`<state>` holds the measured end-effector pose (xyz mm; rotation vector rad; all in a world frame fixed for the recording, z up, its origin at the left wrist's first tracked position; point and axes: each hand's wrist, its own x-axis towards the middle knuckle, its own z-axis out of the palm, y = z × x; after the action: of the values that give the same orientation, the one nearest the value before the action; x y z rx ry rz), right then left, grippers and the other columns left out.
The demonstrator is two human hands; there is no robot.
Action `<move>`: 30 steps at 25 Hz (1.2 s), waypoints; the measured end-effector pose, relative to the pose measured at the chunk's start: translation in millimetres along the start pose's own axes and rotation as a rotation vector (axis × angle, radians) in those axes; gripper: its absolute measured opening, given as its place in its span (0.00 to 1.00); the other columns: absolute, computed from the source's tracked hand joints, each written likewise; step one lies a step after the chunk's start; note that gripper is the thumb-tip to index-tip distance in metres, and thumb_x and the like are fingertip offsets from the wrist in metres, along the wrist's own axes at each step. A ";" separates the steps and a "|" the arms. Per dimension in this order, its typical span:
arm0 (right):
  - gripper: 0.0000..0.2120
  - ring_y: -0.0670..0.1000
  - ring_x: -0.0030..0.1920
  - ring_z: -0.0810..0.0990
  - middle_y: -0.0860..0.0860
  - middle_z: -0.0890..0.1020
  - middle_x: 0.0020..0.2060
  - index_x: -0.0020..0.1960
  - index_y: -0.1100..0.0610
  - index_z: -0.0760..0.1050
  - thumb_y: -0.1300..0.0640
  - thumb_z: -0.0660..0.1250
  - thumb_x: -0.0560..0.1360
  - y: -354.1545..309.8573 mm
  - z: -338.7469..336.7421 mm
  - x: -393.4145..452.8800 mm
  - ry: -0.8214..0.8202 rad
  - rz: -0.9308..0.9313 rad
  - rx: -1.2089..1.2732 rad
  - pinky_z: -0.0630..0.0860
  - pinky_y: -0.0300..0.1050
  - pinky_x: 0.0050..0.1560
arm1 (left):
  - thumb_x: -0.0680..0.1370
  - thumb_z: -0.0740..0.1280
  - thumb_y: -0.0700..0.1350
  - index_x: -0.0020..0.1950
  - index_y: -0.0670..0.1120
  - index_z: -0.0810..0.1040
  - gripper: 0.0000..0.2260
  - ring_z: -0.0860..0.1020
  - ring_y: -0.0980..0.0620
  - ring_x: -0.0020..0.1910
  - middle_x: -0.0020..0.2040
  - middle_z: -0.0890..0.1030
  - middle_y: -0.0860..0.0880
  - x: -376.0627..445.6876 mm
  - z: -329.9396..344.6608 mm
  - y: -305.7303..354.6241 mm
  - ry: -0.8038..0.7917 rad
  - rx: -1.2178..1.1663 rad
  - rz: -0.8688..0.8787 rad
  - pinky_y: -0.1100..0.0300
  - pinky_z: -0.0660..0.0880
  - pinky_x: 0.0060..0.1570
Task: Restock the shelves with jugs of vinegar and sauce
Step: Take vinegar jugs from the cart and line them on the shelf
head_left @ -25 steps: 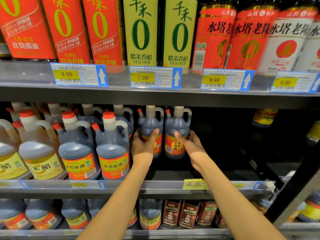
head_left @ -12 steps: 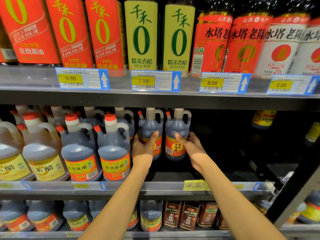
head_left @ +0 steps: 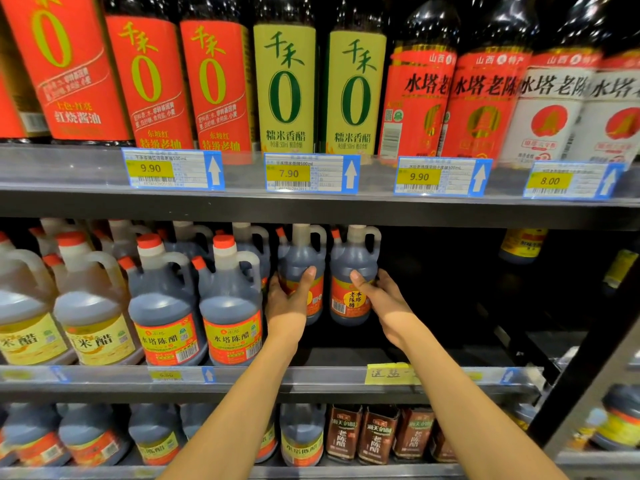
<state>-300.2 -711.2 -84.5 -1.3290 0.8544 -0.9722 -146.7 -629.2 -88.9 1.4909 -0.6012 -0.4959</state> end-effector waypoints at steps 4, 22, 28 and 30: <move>0.26 0.50 0.60 0.79 0.47 0.81 0.60 0.67 0.45 0.70 0.45 0.76 0.74 -1.4 0.5 -1.6 0.005 0.009 -0.011 0.77 0.43 0.52 | 0.75 0.72 0.62 0.80 0.48 0.65 0.38 0.69 0.40 0.76 0.77 0.71 0.45 -1.4 -0.4 1.2 -0.007 -0.004 -0.004 0.46 0.66 0.74; 0.30 0.55 0.68 0.77 0.48 0.78 0.64 0.77 0.54 0.66 0.55 0.73 0.79 -5.4 -7.1 -39.7 0.033 -0.071 -0.356 0.74 0.53 0.69 | 0.81 0.68 0.50 0.58 0.42 0.77 0.13 0.77 0.45 0.48 0.49 0.80 0.47 -53.8 -30.1 20.6 -0.079 0.385 0.157 0.58 0.70 0.49; 0.36 0.43 0.58 0.79 0.55 0.75 0.71 0.73 0.62 0.69 0.36 0.69 0.77 -19.5 -0.4 -95.4 -0.096 -0.113 -0.763 0.71 0.32 0.55 | 0.84 0.61 0.60 0.72 0.43 0.70 0.24 0.75 0.46 0.66 0.69 0.76 0.47 -80.2 -87.7 24.1 -0.490 0.749 0.231 0.50 0.72 0.67; 0.41 0.53 0.75 0.70 0.52 0.66 0.79 0.81 0.57 0.60 0.36 0.67 0.78 -26.4 15.6 -116.4 -0.156 -0.150 -0.810 0.63 0.38 0.65 | 0.84 0.60 0.60 0.84 0.46 0.55 0.33 0.60 0.48 0.81 0.83 0.60 0.48 -88.5 -115.2 26.5 -0.568 0.791 0.303 0.52 0.61 0.76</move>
<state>-331.7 -597.4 -61.5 -2.1505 1.0890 -0.6266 -141.3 -483.3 -66.5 1.9479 -1.5810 -0.4634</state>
